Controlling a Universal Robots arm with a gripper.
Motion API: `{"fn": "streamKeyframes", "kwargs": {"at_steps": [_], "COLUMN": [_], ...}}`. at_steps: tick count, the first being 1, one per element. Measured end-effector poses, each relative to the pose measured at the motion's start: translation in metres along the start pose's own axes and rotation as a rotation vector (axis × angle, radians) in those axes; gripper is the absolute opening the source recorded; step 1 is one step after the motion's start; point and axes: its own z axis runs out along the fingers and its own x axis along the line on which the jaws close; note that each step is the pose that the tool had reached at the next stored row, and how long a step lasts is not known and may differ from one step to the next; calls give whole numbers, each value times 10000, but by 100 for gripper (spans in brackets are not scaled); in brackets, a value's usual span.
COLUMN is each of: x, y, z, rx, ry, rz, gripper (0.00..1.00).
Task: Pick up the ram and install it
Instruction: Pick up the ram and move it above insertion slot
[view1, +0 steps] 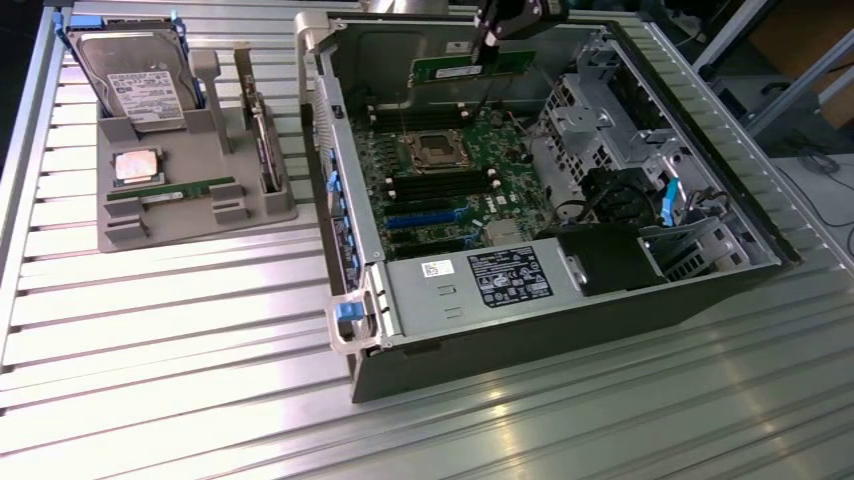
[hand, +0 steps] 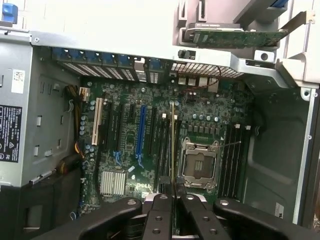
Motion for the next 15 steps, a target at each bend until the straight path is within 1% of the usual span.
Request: {"fn": "streamKeyframes", "kwargs": {"at_steps": [8, 15], "x": [10, 15], "y": [-87, -136], "z": [-4, -6], "rx": [0, 0], "ry": [0, 0], "rz": [0, 0], "gripper": [12, 12]}}
